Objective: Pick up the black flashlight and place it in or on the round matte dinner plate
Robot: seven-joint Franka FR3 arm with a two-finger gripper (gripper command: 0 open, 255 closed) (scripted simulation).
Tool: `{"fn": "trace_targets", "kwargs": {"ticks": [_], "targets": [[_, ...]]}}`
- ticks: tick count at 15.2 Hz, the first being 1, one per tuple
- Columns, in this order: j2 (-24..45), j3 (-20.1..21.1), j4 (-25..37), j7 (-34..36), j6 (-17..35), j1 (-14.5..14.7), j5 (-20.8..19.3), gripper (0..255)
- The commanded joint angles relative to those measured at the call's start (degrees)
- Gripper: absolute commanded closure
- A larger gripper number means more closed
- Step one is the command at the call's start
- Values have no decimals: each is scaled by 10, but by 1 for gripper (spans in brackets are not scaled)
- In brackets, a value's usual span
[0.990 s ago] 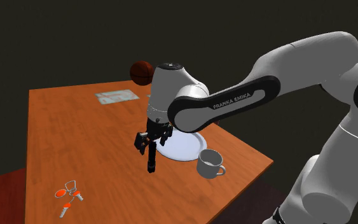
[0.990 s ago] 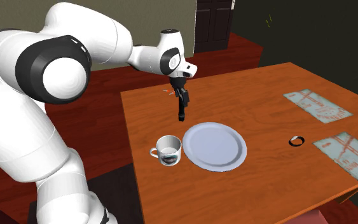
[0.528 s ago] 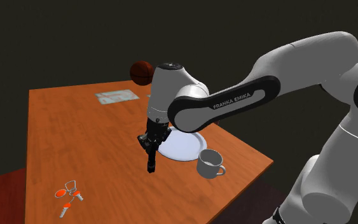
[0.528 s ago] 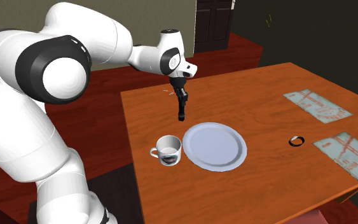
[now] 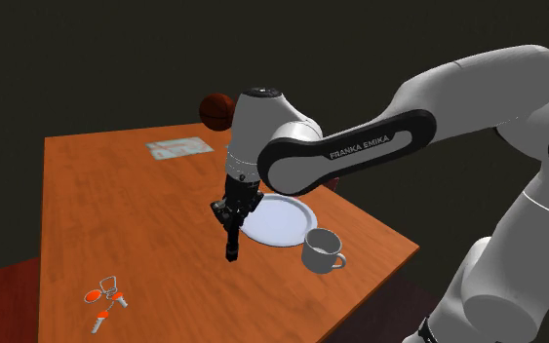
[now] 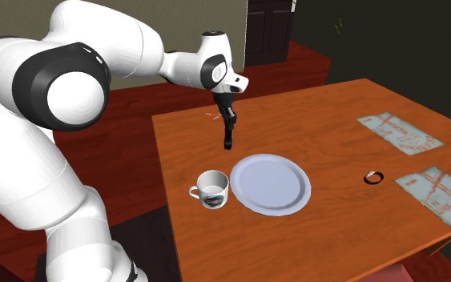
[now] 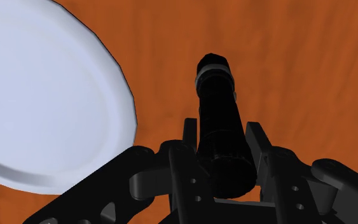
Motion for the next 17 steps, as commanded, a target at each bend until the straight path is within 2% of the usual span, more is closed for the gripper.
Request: {"fn": "trace_targets", "kwargs": {"ticks": [1, 13, 17], "targets": [[-4, -1, 11, -4, -14, 0, 4, 255], [-26, -4, 78, -19, -100, -1, 18, 255], [-56, -37, 61, -84, -107, -25, 39, 255]]}}
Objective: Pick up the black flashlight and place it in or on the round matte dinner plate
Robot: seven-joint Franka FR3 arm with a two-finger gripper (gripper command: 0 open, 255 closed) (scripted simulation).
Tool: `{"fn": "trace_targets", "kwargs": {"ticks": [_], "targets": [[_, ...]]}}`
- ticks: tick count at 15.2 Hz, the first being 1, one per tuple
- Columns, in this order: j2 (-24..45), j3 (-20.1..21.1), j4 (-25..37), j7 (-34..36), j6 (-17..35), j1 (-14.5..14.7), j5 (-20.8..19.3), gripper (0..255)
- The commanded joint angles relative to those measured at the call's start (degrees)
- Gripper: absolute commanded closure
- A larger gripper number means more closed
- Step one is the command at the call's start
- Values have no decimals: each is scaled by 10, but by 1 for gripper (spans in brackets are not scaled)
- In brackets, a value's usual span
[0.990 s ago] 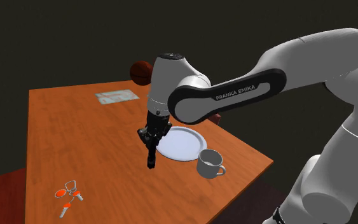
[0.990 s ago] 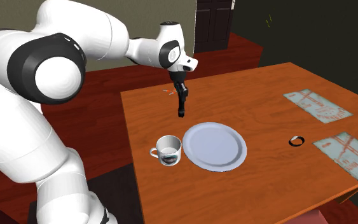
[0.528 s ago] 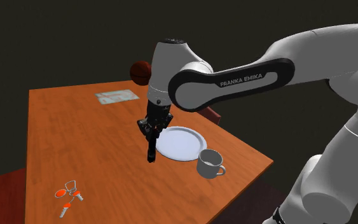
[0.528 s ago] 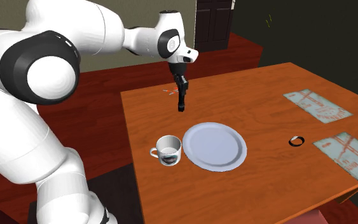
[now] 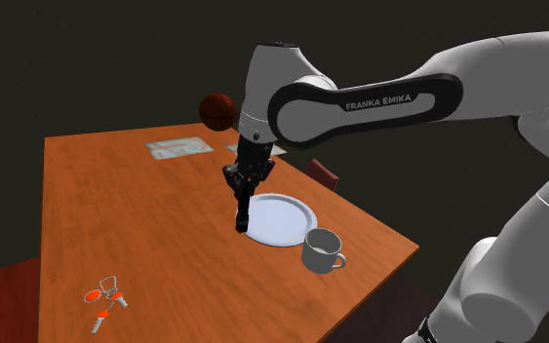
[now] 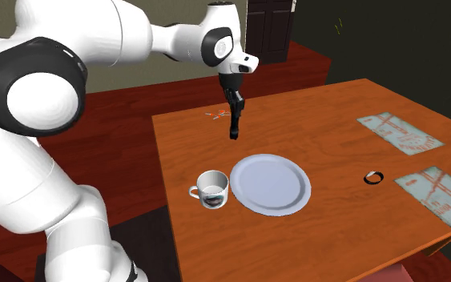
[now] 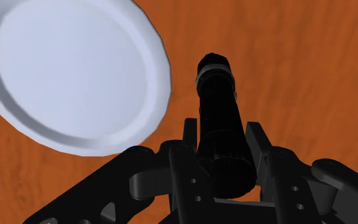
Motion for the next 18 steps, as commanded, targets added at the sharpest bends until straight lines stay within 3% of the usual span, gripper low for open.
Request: {"fn": "trace_targets", "kwargs": {"ticks": [1, 14, 18], "targets": [[-14, -19, -4, -36, -7, -13, 10, 255], [-30, -130, 23, -225, -49, -84, 30, 255], [-29, -130, -7, -225, -19, -84, 30, 255]]}}
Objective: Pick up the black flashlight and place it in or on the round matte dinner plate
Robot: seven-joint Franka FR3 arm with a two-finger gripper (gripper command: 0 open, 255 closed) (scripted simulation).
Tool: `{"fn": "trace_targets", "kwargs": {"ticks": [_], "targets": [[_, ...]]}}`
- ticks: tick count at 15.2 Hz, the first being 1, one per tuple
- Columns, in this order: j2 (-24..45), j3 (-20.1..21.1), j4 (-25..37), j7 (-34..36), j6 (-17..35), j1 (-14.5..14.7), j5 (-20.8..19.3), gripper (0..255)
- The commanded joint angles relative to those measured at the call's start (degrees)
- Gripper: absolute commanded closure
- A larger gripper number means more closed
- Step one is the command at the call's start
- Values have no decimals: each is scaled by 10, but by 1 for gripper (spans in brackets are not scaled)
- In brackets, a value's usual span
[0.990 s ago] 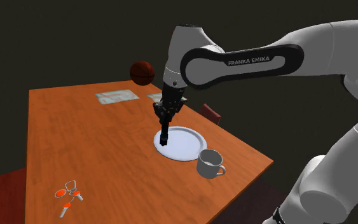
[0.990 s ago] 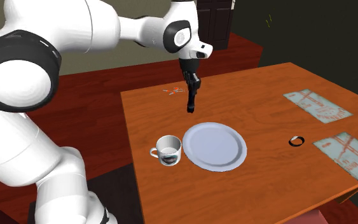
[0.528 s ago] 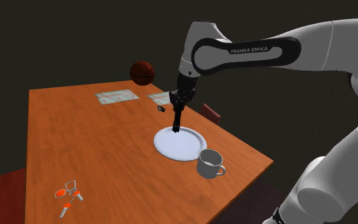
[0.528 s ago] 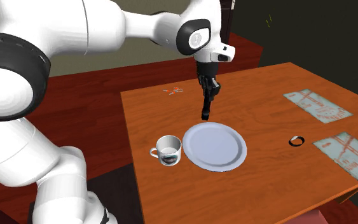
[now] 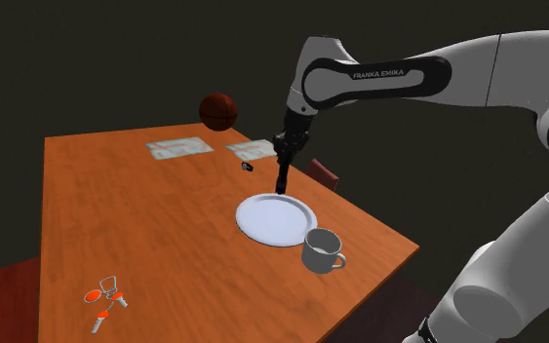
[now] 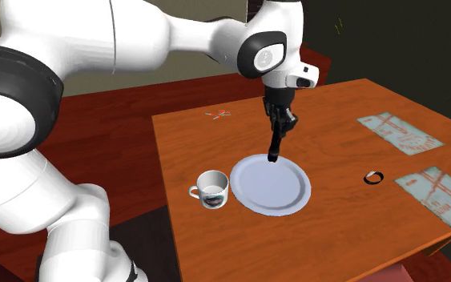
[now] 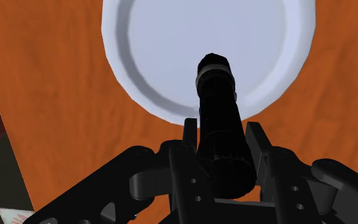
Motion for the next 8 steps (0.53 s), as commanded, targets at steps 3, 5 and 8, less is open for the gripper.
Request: {"fn": "trace_targets", "kwargs": {"ticks": [3, 5, 8], "targets": [[2, 0, -30, -1, 32, 0, 0, 255], [4, 0, -43, -1, 47, 0, 0, 255], [8, 1, -62, -1, 70, 0, -1, 255]]}}
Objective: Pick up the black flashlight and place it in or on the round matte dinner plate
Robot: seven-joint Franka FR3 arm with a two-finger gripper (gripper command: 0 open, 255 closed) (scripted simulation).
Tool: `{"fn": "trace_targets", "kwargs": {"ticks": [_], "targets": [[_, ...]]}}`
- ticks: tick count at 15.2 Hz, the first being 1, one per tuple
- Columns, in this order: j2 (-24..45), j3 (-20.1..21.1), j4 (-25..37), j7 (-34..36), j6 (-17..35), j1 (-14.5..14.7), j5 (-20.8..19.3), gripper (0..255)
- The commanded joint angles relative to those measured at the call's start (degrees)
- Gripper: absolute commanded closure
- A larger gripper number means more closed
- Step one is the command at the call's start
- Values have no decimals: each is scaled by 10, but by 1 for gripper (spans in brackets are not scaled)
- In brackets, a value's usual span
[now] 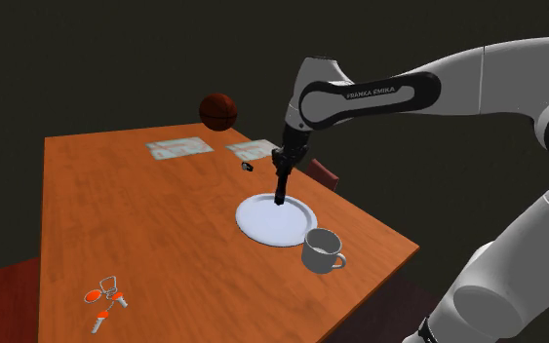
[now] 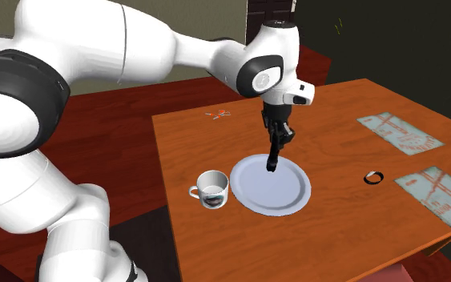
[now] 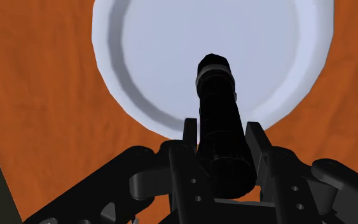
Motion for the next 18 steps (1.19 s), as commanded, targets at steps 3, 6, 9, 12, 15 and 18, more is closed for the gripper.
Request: {"fn": "trace_targets", "kwargs": {"ticks": [3, 6, 9, 12, 15, 18], "targets": [[7, 1, -23, 2, 30, 1, -1, 255], [13, 2, -40, 3, 53, 1, -2, 255], [21, 3, -55, 4, 76, 1, -4, 255], [24, 3, -62, 5, 87, 1, -5, 255], [24, 3, -62, 5, 87, 1, -5, 255], [24, 3, -62, 5, 87, 1, -5, 255]]}}
